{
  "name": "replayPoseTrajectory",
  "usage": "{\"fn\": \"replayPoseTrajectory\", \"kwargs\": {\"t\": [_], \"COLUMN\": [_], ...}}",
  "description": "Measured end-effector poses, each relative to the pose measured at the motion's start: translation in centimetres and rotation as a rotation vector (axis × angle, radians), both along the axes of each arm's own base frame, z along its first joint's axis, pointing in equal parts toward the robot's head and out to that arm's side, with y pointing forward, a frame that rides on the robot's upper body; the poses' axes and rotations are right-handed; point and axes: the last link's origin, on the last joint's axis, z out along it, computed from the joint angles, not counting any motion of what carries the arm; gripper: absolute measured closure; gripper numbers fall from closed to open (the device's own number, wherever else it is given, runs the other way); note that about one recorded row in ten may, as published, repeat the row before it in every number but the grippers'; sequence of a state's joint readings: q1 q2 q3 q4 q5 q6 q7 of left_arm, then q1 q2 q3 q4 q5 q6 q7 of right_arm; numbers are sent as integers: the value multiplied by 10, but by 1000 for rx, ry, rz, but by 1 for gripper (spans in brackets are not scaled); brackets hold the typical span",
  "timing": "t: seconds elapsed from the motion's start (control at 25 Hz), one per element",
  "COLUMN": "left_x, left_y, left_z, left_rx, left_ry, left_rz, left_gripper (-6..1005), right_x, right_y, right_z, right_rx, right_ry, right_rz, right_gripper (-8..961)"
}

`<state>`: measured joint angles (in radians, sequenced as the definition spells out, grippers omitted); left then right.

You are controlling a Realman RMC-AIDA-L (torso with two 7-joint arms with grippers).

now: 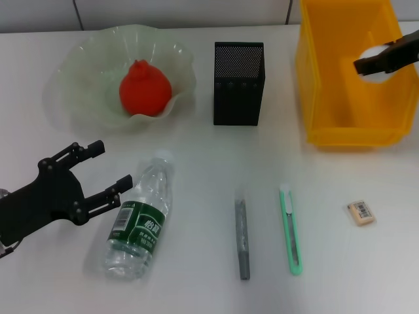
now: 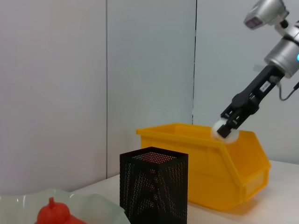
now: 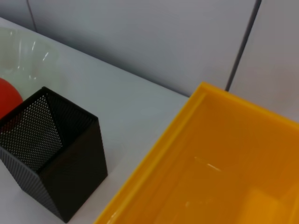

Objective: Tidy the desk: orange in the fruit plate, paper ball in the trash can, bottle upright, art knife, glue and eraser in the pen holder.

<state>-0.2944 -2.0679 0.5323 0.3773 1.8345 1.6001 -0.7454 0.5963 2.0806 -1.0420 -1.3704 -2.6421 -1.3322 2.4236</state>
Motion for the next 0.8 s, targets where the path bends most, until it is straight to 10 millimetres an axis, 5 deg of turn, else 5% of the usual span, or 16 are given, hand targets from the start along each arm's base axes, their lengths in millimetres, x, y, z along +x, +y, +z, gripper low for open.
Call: {"fn": "replayPoseTrajectory", "kwargs": {"t": [0.32,0.6,0.8], "left_x": [3,12,20], "left_y": [-1,6,8], "left_z": [3,30,37], "left_rx": [-12,-96,-148], "left_ry": [-24,-80,-104], "left_rz": [-8,27,28], "left_gripper": [187,187,187], "right_x": [-6,-1,30], "right_y": [-7,-61,-105], "right_z": [-3,-3,-27], "right_rx": [8,-71,-143], "right_ry": [158,387,479], "right_rz": [99,413,596], "right_gripper": [230,141,140]}}
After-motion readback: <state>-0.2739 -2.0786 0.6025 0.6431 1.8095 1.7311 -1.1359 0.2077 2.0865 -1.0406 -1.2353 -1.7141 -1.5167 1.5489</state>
